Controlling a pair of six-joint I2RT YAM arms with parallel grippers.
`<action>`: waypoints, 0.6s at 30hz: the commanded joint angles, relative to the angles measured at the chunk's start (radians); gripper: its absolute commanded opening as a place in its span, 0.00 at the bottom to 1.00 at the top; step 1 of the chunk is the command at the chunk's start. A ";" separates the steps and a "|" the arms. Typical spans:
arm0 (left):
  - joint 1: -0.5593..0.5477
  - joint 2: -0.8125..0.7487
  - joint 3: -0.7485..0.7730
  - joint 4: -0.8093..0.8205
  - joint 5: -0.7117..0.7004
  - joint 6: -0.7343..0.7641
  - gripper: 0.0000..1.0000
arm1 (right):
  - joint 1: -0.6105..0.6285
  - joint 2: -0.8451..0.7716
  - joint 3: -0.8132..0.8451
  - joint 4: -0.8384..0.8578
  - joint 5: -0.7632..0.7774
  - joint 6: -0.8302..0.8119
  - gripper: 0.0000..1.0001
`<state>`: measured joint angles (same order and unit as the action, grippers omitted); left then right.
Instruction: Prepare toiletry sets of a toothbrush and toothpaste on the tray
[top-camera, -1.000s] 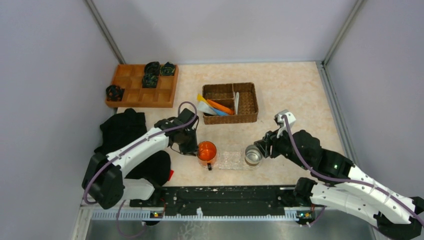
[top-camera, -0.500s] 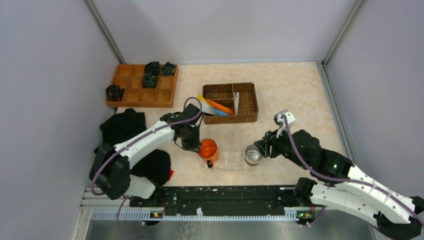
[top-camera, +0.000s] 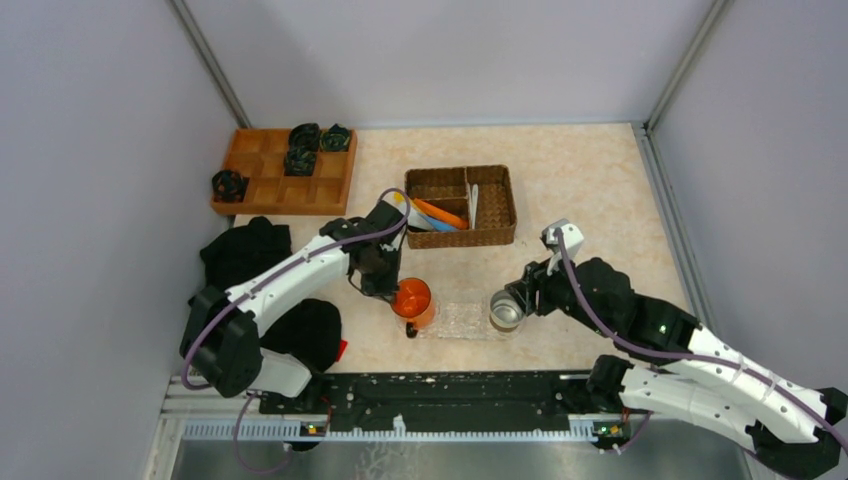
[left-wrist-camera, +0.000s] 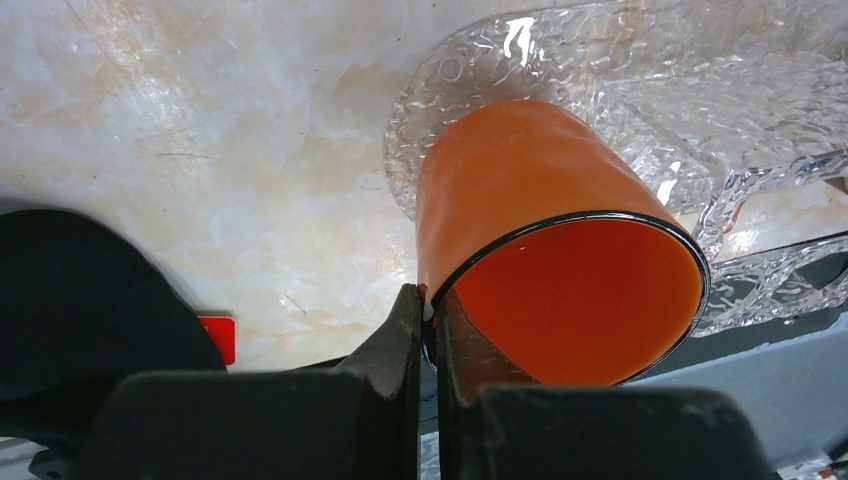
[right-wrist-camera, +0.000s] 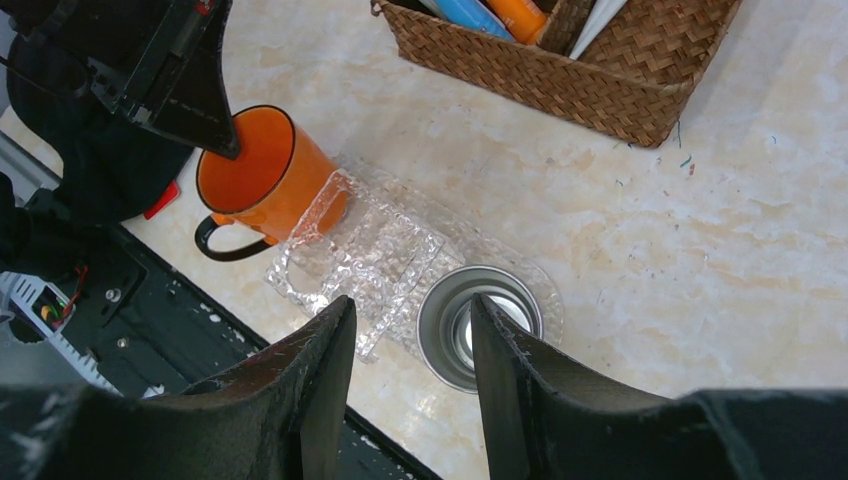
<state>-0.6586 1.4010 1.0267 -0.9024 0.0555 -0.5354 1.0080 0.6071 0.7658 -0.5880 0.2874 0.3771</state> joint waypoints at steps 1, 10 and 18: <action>-0.016 0.001 0.038 -0.026 0.026 0.039 0.02 | 0.006 0.005 0.015 0.028 0.010 -0.006 0.46; -0.042 0.043 0.035 -0.027 0.014 0.053 0.04 | 0.006 0.011 0.020 0.023 0.012 -0.003 0.46; -0.050 0.062 0.044 -0.014 -0.003 0.045 0.04 | 0.006 0.008 0.017 0.022 0.013 0.000 0.46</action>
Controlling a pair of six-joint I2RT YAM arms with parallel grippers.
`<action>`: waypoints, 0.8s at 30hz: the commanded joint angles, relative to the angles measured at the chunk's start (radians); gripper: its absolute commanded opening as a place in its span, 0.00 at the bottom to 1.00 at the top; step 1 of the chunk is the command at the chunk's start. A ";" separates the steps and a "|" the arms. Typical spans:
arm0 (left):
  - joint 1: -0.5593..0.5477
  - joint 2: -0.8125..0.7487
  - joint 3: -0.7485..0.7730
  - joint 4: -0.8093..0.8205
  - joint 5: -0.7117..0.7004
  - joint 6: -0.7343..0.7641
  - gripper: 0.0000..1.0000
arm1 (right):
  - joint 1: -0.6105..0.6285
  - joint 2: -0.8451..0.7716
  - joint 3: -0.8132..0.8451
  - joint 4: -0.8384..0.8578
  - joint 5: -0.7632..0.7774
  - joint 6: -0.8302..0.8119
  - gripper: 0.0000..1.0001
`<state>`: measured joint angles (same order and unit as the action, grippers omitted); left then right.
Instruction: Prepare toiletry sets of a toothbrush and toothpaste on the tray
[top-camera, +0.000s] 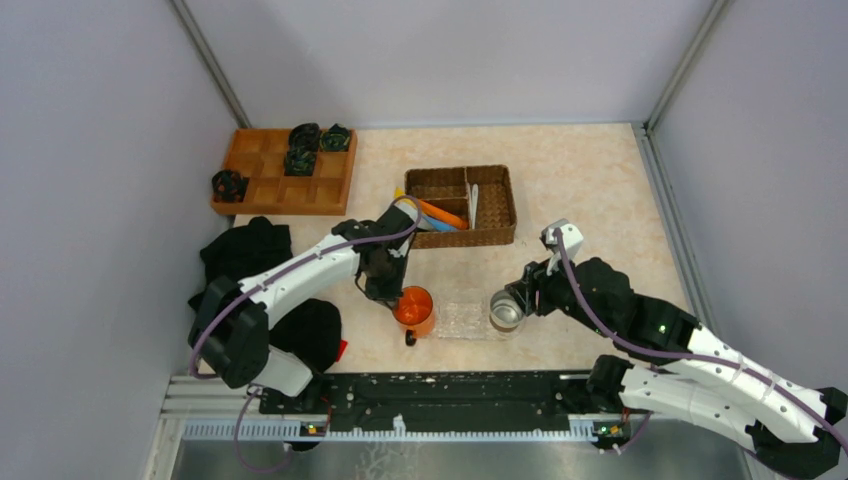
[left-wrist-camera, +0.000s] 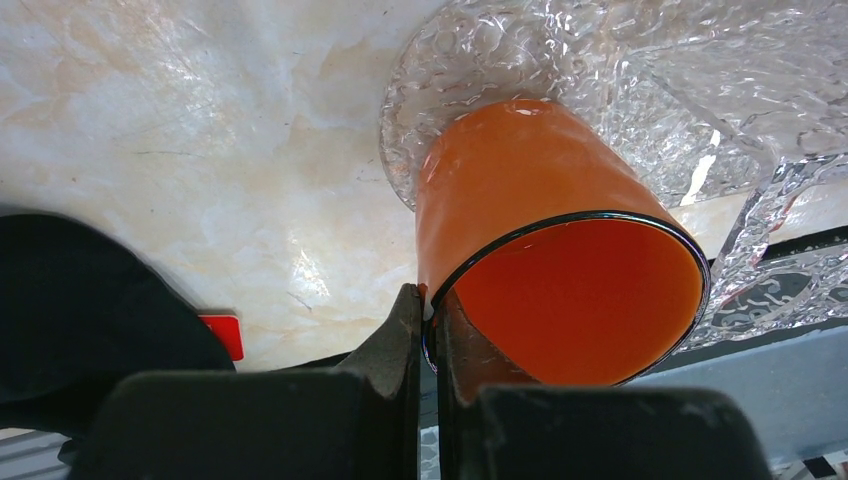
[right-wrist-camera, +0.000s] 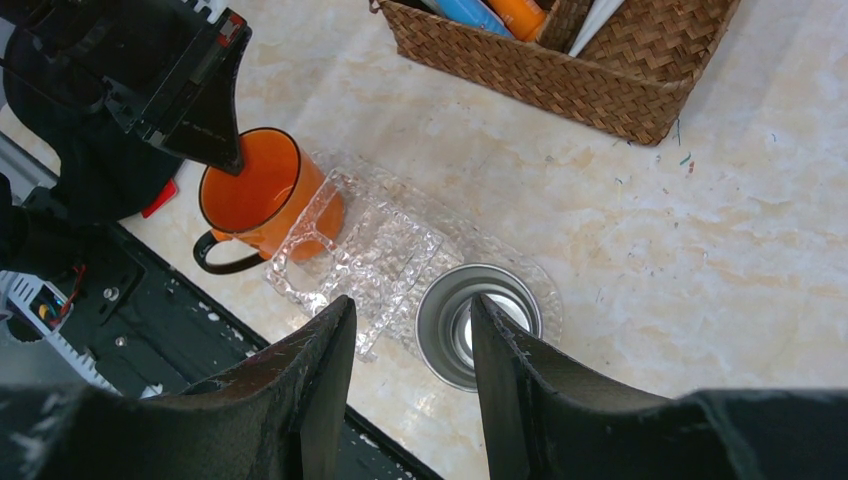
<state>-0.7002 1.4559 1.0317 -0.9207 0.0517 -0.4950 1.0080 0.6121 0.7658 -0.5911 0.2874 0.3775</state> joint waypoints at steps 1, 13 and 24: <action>-0.008 0.009 0.040 0.007 -0.001 0.004 0.04 | 0.006 0.002 0.017 0.025 0.014 0.000 0.46; -0.021 0.032 0.068 -0.006 -0.027 -0.013 0.15 | 0.006 -0.004 0.010 0.030 0.012 -0.002 0.46; -0.027 0.038 0.091 -0.030 -0.043 -0.016 0.23 | 0.006 -0.003 0.009 0.032 0.009 -0.003 0.46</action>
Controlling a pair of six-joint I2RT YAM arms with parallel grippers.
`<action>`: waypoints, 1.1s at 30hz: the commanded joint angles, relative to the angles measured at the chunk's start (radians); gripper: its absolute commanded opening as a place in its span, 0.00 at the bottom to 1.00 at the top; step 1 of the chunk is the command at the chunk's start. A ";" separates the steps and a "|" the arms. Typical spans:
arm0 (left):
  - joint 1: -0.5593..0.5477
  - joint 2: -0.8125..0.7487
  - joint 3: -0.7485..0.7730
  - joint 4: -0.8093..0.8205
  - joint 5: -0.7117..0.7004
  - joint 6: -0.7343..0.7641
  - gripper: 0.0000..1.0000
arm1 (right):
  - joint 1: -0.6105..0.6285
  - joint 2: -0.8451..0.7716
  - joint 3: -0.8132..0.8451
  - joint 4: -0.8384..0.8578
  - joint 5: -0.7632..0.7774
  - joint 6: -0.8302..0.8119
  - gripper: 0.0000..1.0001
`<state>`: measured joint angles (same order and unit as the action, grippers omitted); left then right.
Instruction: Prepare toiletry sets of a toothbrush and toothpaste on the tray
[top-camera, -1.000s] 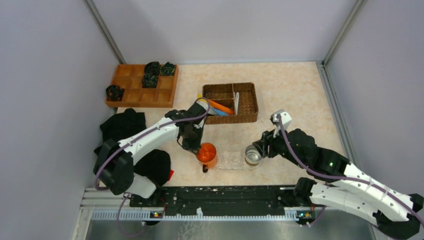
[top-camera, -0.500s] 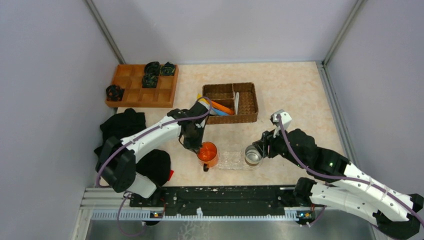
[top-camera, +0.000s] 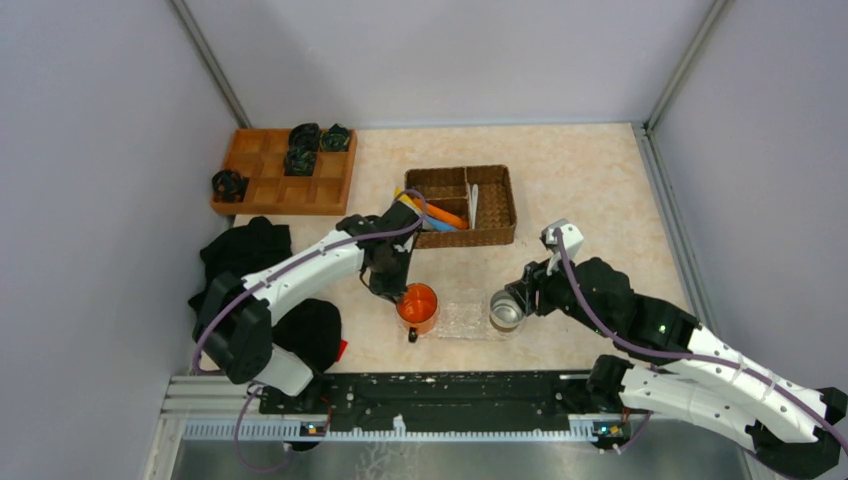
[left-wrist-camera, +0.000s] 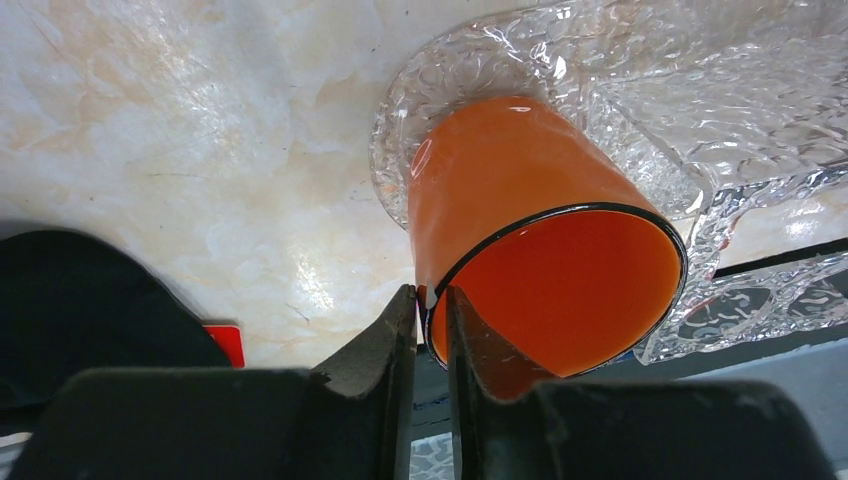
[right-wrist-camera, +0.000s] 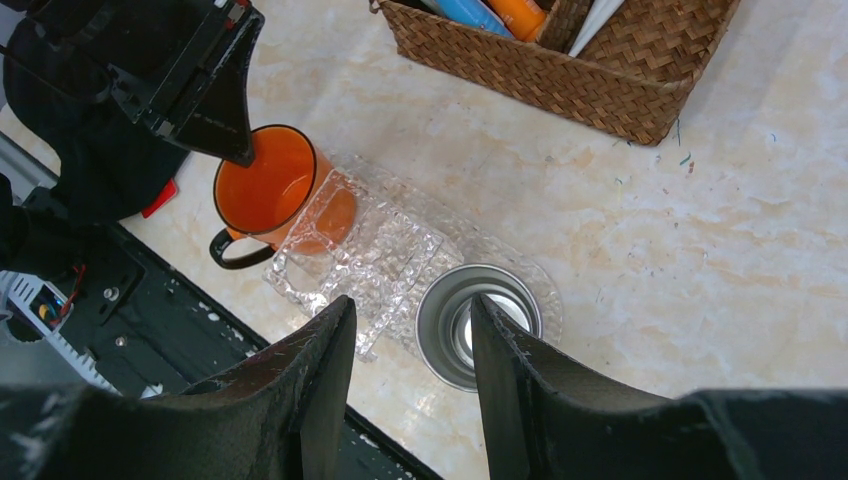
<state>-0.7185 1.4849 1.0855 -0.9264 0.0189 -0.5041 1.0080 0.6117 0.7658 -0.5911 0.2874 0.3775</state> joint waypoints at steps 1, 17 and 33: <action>-0.009 0.008 0.043 -0.027 -0.010 -0.008 0.24 | 0.006 -0.003 0.009 0.031 0.009 -0.003 0.46; -0.009 -0.149 0.121 -0.007 -0.074 -0.014 0.38 | 0.004 0.131 0.092 -0.050 0.087 0.051 0.66; 0.098 -0.420 -0.025 0.343 0.081 0.041 0.99 | -0.184 0.453 0.357 0.077 -0.101 -0.170 0.34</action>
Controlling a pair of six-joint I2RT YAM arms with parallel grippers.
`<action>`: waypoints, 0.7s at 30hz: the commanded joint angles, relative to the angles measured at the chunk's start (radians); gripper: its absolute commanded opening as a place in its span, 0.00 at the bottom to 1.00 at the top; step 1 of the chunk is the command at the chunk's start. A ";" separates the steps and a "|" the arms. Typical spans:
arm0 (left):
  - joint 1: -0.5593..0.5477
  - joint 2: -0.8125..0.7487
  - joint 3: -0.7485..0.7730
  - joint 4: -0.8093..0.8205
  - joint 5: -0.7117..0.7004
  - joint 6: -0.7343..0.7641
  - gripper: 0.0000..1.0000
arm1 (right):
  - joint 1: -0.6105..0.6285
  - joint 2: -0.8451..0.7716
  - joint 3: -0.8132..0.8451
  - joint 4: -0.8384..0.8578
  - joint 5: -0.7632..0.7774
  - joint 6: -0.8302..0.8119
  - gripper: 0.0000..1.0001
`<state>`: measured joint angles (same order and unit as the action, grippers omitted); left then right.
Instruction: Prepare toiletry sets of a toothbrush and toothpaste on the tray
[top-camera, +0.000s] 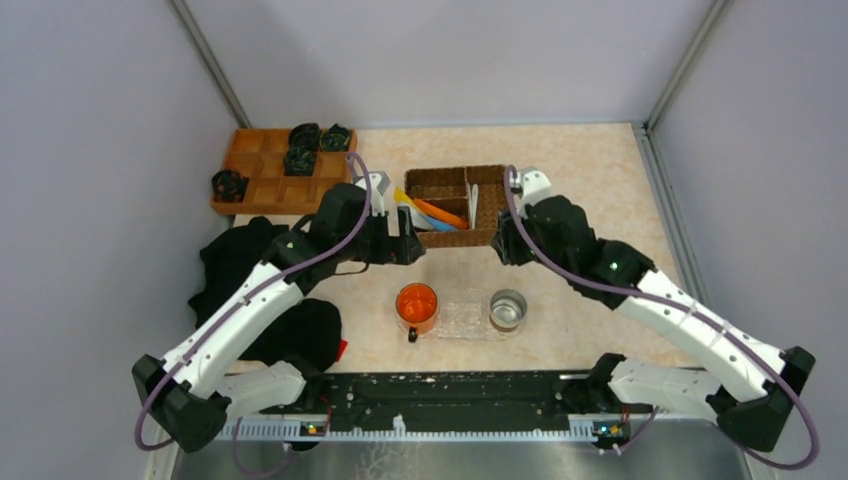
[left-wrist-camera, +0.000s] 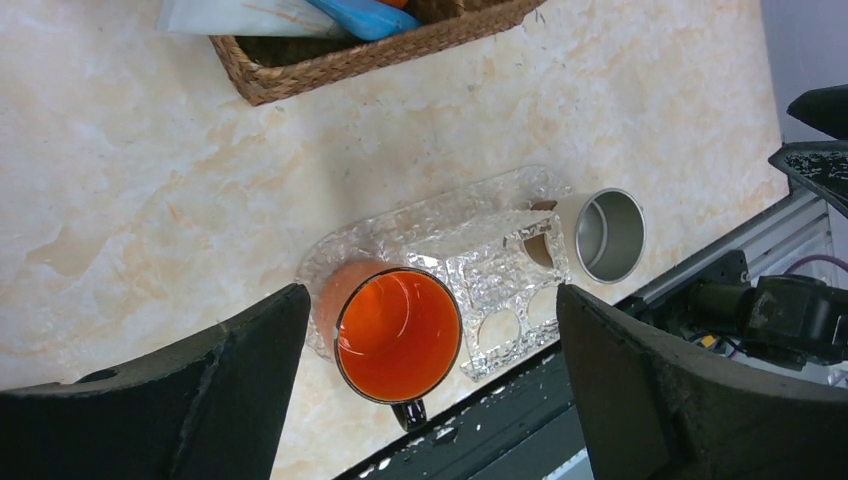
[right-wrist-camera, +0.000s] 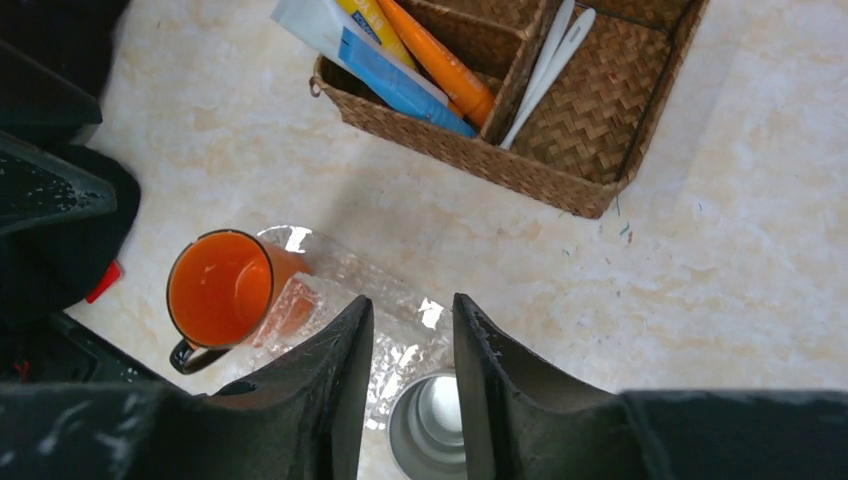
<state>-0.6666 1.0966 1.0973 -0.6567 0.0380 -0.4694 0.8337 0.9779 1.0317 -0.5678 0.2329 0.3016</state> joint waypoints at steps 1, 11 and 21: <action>0.059 -0.041 -0.052 0.084 0.078 0.005 0.99 | -0.010 0.120 0.112 0.051 -0.050 -0.112 0.33; 0.191 -0.155 -0.205 0.110 0.139 0.016 0.97 | -0.010 0.348 0.190 0.190 -0.041 -0.285 0.47; 0.199 -0.186 -0.280 0.127 0.164 0.005 0.97 | -0.009 0.620 0.332 0.369 0.002 -0.395 0.47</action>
<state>-0.4740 0.9321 0.8440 -0.5583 0.1787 -0.4694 0.8280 1.5043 1.2541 -0.3145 0.2123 -0.0307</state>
